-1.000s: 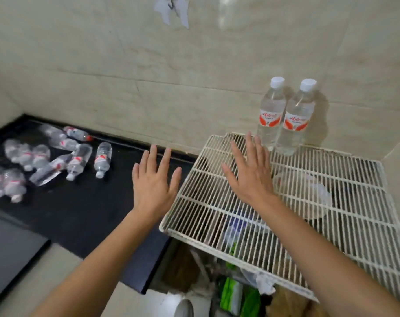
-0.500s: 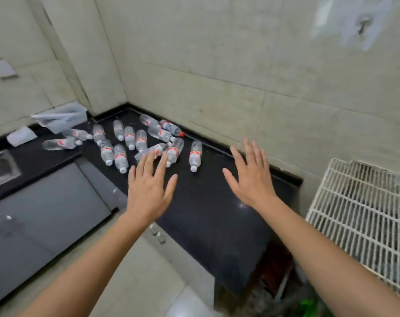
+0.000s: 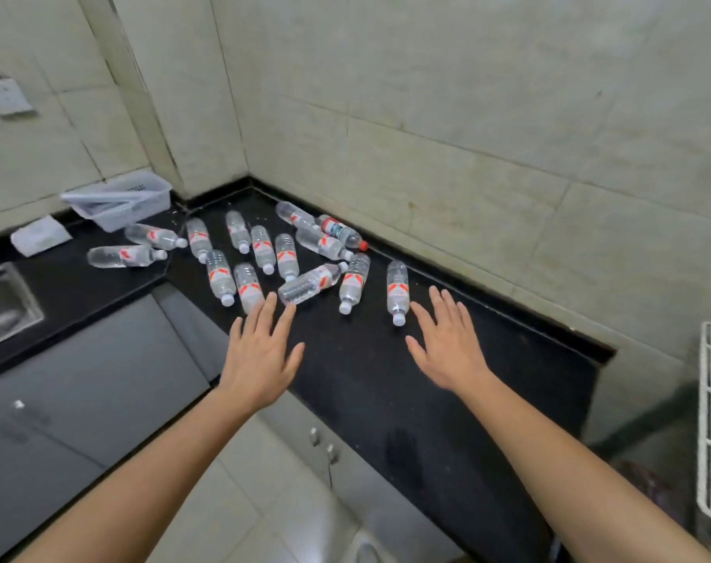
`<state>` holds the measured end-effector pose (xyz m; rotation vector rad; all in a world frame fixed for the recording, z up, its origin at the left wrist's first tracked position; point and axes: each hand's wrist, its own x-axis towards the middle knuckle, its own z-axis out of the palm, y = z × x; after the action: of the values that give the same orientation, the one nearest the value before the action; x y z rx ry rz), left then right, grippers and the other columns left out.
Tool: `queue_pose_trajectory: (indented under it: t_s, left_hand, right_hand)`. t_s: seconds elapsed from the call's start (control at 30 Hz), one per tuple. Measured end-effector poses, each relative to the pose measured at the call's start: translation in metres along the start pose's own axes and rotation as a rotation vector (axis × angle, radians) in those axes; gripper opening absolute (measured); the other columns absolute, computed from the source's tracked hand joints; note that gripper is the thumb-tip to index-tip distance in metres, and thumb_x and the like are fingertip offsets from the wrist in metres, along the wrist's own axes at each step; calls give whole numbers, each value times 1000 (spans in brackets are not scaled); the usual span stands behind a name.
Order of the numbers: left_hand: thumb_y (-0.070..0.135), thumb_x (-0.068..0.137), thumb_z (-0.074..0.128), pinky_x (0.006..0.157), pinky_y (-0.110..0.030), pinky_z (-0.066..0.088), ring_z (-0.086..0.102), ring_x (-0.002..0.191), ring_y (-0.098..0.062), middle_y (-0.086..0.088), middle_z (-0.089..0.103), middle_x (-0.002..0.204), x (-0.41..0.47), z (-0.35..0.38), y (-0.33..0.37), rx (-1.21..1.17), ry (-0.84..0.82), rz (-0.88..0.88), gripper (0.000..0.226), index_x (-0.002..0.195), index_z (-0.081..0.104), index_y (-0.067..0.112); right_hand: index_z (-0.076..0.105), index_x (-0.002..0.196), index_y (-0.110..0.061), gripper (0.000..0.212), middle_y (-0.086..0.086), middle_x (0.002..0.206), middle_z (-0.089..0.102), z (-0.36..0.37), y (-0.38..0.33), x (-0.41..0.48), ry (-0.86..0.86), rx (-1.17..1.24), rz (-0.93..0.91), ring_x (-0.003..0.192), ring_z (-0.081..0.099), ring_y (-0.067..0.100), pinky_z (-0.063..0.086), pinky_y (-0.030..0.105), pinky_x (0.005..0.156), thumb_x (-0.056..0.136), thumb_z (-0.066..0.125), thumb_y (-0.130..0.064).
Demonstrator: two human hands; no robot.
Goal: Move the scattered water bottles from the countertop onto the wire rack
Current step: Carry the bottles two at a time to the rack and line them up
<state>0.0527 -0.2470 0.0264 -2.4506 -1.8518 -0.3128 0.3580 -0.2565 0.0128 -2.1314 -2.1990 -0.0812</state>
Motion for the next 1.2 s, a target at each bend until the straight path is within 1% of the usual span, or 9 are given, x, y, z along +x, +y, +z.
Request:
queue_pose_trajectory:
  t_s: [0.1, 0.27, 0.4, 0.53, 0.7, 0.87, 1.0, 1.1, 1.2]
  left_hand:
    - [46, 95, 55, 115, -58, 31, 28, 150, -38, -17, 28, 163, 40, 26, -6, 26, -64, 66, 70, 155, 36, 15]
    - [46, 97, 51, 120, -57, 23, 15, 154, -36, -15, 14, 167, 133, 59, -19, 63, -225, 97, 73, 159, 24, 20]
    - [47, 98, 48, 121, -53, 21, 11, 154, -33, -13, 8, 168, 193, 72, -29, 73, -273, 120, 73, 159, 19, 21]
    - [46, 96, 52, 119, -52, 24, 16, 153, -35, -14, 11, 168, 237, 93, -42, 25, -338, 78, 75, 159, 21, 19]
    - [46, 97, 51, 121, -49, 23, 13, 153, -35, -15, 8, 168, 278, 133, -60, 9, -458, 104, 77, 160, 16, 16]
    - [40, 95, 57, 123, -46, 20, 18, 152, -37, -21, 16, 165, 331, 178, -87, -101, -578, 107, 80, 158, 19, 9]
    - [38, 93, 59, 120, -48, 26, 25, 149, -36, -21, 27, 161, 371, 224, -104, -176, -625, 114, 78, 155, 23, 6]
    - [45, 91, 60, 117, -52, 28, 30, 146, -35, -16, 26, 161, 380, 248, -100, -189, -698, 97, 88, 156, 15, 7]
    - [59, 87, 62, 116, -55, 20, 30, 145, -35, -14, 23, 159, 376, 259, -98, -91, -726, 115, 106, 158, 2, 8]
  right_hand:
    - [15, 162, -20, 67, 15, 170, 0, 21, 7, 29, -42, -4, 43, 157, -2, 32, 3, 46, 126, 104, 36, -49]
    - [21, 161, -19, 66, 15, 170, 2, 56, 26, 99, -92, 84, 148, 157, 1, 33, 7, 46, 125, 103, 41, -46]
    - [18, 161, -18, 66, 15, 170, 2, 67, 32, 147, -136, 126, 197, 157, 2, 33, 10, 45, 125, 104, 41, -43]
    - [28, 157, -13, 65, 20, 167, 14, 85, 18, 180, -219, 163, 192, 154, 15, 38, 20, 48, 122, 100, 49, -36]
    - [45, 148, -9, 64, 23, 157, 34, 115, 4, 223, -233, 226, 145, 145, 33, 43, 34, 52, 115, 90, 64, -27]
    - [21, 160, -17, 69, 16, 168, 9, 141, -17, 273, -377, 98, 106, 155, 13, 34, 21, 47, 123, 98, 51, -13]
    - [10, 162, -17, 76, 15, 170, -4, 158, -40, 318, -504, 0, -10, 156, 4, 35, 20, 48, 123, 98, 49, -1]
    - [7, 162, -20, 77, 12, 170, -12, 176, -51, 350, -499, -103, -162, 157, -3, 33, 17, 47, 124, 99, 48, -4]
    - [11, 162, -21, 68, 10, 171, -6, 184, -59, 370, -571, -236, -310, 157, 0, 33, 15, 48, 124, 103, 45, -14]
